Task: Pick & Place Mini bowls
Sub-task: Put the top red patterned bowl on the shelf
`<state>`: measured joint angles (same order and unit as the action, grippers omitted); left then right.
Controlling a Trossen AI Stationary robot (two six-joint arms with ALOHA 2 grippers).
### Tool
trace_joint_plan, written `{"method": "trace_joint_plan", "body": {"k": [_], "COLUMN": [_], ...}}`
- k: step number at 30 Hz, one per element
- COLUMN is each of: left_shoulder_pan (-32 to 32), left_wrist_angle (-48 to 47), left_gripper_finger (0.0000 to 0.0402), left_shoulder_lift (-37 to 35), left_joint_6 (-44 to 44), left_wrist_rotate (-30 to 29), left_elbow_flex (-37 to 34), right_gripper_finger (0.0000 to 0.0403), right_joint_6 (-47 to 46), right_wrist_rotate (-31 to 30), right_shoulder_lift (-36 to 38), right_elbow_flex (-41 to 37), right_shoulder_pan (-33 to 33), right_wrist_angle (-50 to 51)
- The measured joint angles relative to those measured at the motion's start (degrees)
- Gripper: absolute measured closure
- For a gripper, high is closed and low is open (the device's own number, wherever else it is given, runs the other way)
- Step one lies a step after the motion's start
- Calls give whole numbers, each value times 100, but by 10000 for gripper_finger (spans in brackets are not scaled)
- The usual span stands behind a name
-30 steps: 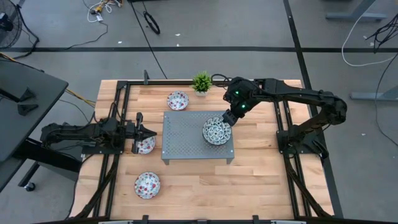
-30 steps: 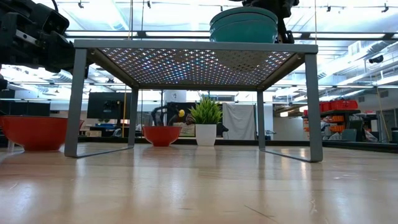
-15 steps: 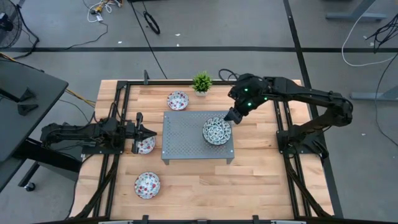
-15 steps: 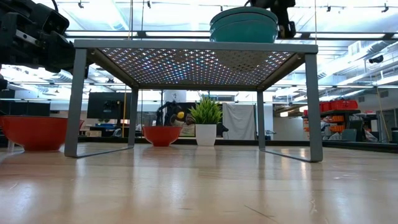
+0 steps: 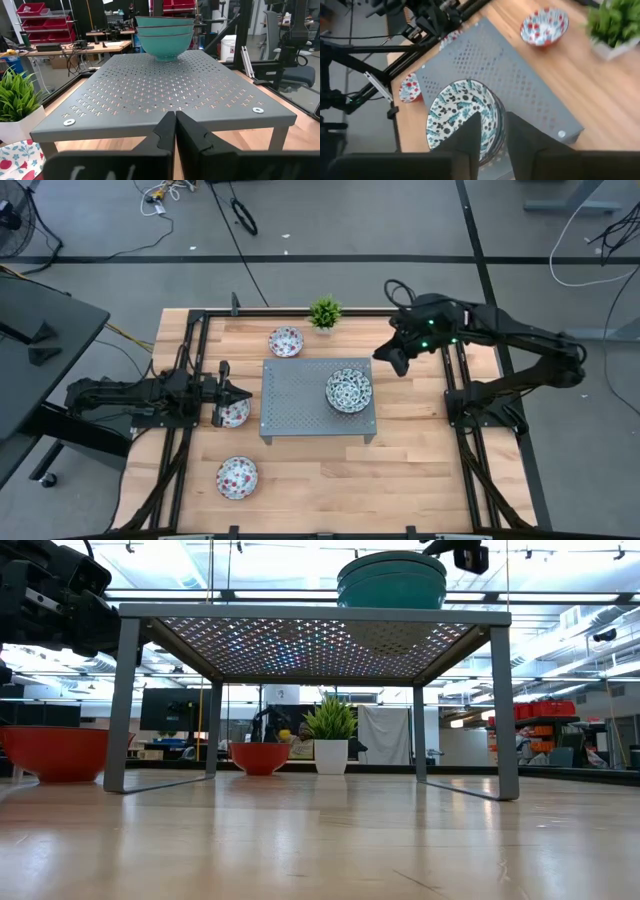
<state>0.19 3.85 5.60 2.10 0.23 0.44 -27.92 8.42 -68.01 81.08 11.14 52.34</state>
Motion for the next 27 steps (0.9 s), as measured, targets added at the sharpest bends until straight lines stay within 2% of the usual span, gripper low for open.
{"method": "trace_joint_plan", "body": {"k": [5, 15, 21, 27], "left_shoulder_pan": [0, -1, 1, -1], "left_wrist_angle": [1, 0, 1, -1], "left_gripper_finger": [383, 383, 383, 383], "left_shoulder_lift": [0, -1, -1, -1], "left_joint_6": [0, -1, -1, 1], "left_wrist_rotate": [0, 2, 2, 0], "left_elbow_flex": [1, -1, 1, 1], "right_gripper_finger": [345, 397, 398, 401], "right_joint_6": [542, 1217, 1580, 2326], "right_wrist_rotate": [-393, -456, -456, -454], "right_shoulder_lift": [125, 645, 1017, 1575], "right_elbow_flex": [-78, -1329, -1856, -1990], "right_shoulder_pan": [-202, -509, -569, -569], "right_wrist_angle": [-202, -1758, -2298, -2297]}}
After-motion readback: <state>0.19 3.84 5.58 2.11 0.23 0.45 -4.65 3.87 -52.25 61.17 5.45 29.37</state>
